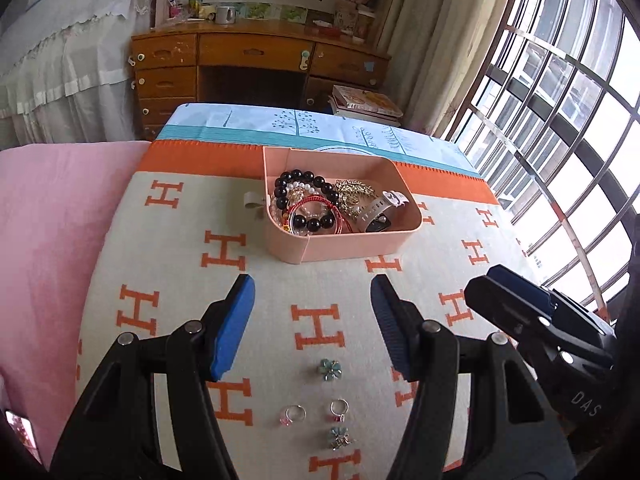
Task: Organize jewelry
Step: 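Open both tools and move them back over the rings and brooches, then grasp the teal flower brooch with the left tool while the right tool grasps the small brooch, then carry both brooches into the pink tray and open both tools, then move both tools back over the two remaining rings, then grasp the pink-stone ring with the left tool while the right tool grasps the red-stone ring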
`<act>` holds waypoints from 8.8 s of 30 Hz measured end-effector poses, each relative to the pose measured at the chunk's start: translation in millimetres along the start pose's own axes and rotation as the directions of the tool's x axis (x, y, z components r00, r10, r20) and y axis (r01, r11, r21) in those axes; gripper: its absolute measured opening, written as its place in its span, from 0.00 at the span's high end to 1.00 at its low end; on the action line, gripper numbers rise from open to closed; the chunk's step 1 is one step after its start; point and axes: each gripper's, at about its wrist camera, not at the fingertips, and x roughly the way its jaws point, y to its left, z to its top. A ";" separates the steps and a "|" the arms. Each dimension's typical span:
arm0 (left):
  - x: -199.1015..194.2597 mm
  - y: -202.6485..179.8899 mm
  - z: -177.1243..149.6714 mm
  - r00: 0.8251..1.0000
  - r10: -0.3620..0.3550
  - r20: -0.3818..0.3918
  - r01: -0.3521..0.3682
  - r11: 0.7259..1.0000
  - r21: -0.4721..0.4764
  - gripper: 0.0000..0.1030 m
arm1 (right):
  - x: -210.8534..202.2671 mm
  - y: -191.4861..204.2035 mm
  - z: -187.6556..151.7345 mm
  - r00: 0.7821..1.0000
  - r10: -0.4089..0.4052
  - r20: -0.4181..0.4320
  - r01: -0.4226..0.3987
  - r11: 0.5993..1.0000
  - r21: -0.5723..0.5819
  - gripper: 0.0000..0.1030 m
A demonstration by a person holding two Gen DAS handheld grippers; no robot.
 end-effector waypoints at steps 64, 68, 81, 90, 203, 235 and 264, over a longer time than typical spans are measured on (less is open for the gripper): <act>26.4 51.8 -115.6 0.977 0.163 -0.137 -0.173 0.983 -0.061 0.44 | 64.7 63.3 -150.3 0.975 0.034 -0.218 -0.116 0.918 -0.378 0.67; 26.2 51.1 -115.2 0.979 0.152 -0.138 -0.162 0.985 -0.065 0.44 | 66.1 68.1 -152.6 0.978 0.019 -0.210 -0.105 0.909 -0.404 0.81; 40.8 7.7 -86.2 0.991 0.069 -0.113 -0.056 0.992 0.115 0.44 | 46.8 13.6 -110.2 0.986 0.066 -0.153 -0.094 0.978 -0.185 0.83; 70.8 -8.5 -79.6 0.988 0.017 -0.153 0.015 0.979 0.202 0.47 | 56.2 -20.5 -106.9 0.985 0.053 -0.166 -0.070 0.993 -0.095 0.83; 21.5 20.7 -71.0 0.984 -0.046 -0.175 0.085 0.972 0.220 0.74 | 20.0 42.6 -84.2 0.995 0.039 -0.089 -0.054 0.985 -0.163 0.62; 36.3 8.2 -116.1 0.984 -0.054 -0.168 0.118 0.910 0.398 0.86 | 60.5 23.4 -129.3 0.988 -0.003 -0.156 -0.019 0.989 -0.143 0.58; -0.1 53.8 -116.1 0.988 -0.135 -0.078 0.142 0.985 0.097 0.92 | 89.1 78.7 -131.5 0.979 -0.078 -0.190 0.009 0.941 -0.338 0.65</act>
